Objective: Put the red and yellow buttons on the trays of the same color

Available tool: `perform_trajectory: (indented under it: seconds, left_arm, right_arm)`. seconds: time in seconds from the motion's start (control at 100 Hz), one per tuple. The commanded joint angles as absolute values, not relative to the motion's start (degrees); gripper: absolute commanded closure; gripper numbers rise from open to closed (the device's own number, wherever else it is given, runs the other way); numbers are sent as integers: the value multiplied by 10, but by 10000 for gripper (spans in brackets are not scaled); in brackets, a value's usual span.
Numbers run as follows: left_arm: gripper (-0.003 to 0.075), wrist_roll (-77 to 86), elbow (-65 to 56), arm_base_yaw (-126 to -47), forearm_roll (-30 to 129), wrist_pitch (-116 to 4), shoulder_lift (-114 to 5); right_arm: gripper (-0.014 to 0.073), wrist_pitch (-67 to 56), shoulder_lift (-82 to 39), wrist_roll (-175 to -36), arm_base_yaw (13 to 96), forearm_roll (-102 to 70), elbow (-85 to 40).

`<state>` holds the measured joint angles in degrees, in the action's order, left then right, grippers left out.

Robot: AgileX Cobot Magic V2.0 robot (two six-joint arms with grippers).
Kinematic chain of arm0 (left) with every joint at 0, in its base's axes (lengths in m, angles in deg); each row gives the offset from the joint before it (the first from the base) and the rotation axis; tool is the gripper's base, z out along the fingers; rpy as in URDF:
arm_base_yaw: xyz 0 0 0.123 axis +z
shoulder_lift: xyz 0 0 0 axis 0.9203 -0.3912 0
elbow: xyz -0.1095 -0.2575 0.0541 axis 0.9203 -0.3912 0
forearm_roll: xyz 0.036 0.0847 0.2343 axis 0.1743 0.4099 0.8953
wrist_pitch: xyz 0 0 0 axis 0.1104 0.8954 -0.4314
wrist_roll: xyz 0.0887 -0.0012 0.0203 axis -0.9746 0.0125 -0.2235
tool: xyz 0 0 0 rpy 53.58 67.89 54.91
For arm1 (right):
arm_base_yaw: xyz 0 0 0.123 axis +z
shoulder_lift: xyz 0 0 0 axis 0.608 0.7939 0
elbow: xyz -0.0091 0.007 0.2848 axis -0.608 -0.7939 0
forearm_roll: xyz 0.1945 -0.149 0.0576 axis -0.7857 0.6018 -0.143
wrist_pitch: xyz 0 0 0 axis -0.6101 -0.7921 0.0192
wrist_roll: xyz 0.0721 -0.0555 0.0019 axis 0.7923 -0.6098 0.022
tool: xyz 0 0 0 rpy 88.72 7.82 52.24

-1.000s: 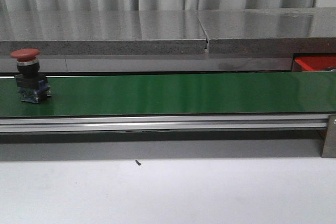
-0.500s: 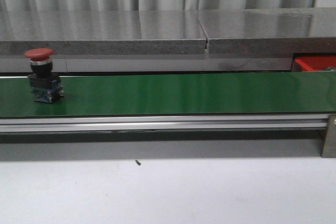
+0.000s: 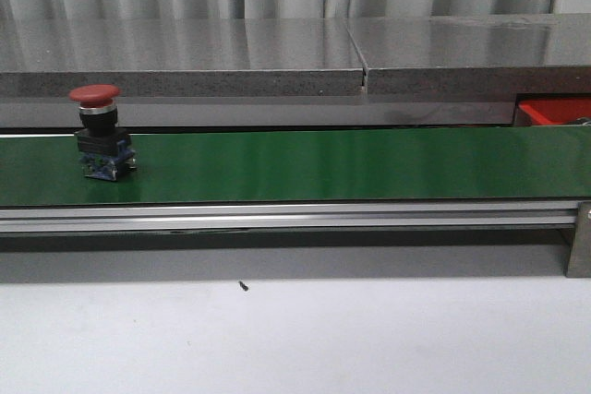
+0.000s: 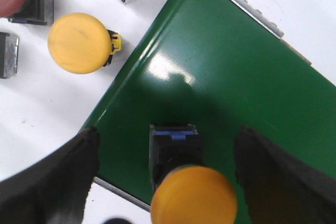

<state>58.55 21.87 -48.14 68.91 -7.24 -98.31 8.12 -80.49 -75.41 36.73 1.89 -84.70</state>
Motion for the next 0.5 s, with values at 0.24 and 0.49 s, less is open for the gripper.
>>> perform_trajectory:
  seconds: [0.24,0.49]
  left_arm:
    - [297,508,236,-559,687,-165,-875]
    - [738,453,235,-635,691,-182,-820]
  right_arm:
    - [708,125,-815,-756,367,26,-847]
    - [708,125,-815,-756,367,26,-847]
